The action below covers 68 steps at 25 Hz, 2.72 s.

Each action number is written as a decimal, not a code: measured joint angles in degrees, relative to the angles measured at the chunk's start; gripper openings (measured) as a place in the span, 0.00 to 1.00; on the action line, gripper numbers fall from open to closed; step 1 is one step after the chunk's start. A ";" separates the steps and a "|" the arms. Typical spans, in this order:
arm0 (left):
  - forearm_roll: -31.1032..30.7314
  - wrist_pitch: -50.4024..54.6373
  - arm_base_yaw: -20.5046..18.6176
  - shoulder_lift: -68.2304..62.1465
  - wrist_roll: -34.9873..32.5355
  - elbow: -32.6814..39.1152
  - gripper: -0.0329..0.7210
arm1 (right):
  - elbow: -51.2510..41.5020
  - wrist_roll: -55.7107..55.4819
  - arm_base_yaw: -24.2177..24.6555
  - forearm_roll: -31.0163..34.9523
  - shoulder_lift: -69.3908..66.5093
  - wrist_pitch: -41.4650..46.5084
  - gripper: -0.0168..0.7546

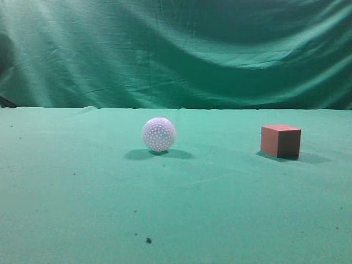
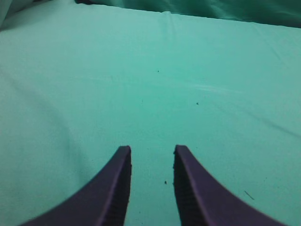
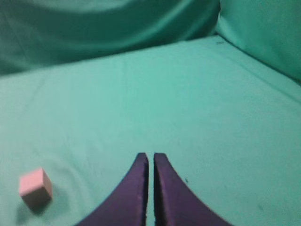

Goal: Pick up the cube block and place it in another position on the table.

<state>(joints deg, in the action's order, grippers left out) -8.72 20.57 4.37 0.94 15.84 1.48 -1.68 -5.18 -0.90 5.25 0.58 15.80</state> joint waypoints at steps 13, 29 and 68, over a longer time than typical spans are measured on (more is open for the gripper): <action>0.00 0.00 0.00 0.00 0.00 0.00 0.39 | 16.89 3.53 0.00 2.60 -8.44 -10.69 0.02; 0.00 0.00 0.00 0.00 0.00 0.00 0.39 | 35.39 18.86 -9.05 7.83 -37.92 28.87 0.02; 0.00 0.00 0.00 0.00 0.00 0.00 0.39 | 67.57 8.96 -25.32 -3.50 -102.24 20.98 0.31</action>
<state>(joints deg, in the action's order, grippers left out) -8.72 20.57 4.37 0.94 15.84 1.48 65.89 3.78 -26.22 1.74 -101.66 36.78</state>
